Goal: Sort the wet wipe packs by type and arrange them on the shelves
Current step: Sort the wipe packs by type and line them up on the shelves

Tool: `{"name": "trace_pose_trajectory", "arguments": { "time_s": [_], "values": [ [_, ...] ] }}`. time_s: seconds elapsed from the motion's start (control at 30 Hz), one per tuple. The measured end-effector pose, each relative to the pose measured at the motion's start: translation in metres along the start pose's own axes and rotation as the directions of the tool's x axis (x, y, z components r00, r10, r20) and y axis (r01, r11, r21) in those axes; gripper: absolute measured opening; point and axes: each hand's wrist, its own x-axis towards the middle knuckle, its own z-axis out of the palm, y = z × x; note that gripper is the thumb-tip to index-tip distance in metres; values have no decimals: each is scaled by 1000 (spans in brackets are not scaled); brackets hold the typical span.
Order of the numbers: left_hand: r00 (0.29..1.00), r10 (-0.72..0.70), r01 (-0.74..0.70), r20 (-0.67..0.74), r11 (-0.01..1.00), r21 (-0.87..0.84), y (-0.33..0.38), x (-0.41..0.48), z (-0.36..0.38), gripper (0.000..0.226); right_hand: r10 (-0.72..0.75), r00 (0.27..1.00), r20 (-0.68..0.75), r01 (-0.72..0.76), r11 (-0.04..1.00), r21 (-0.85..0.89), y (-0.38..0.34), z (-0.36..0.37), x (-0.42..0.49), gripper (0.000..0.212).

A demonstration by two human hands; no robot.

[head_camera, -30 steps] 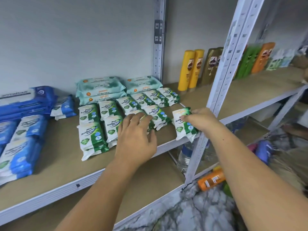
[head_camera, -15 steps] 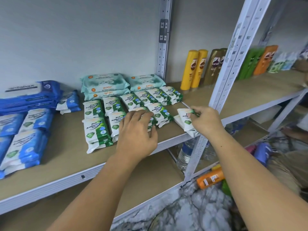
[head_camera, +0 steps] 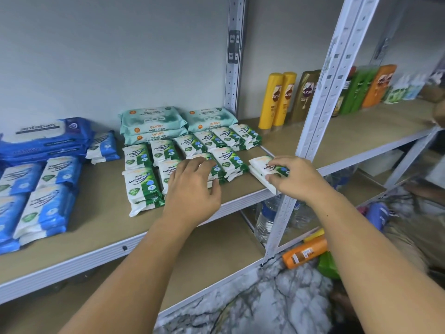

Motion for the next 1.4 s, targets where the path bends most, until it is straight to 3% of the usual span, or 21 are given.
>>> {"name": "trace_pose_trajectory", "arguments": {
  "time_s": [0.2,0.43,1.03,1.4],
  "values": [
    [994,-12,0,108,993,114,-2,-4,2,54,-52,984,172,80,984,-160,14,-10,-7,68],
    [988,-23,-7,154,981,194,-4,-6,8,50,-183,982,-40,169,959,-229,23,10,-1,56],
    [989,-18,-17,149,973,229,-10,-3,14,56,-166,970,-180,149,983,-105,12,73,49,56],
    [994,-9,-19,112,970,244,-13,-1,19,54,-189,966,-176,181,981,-64,12,87,64,60]
  ]
}}
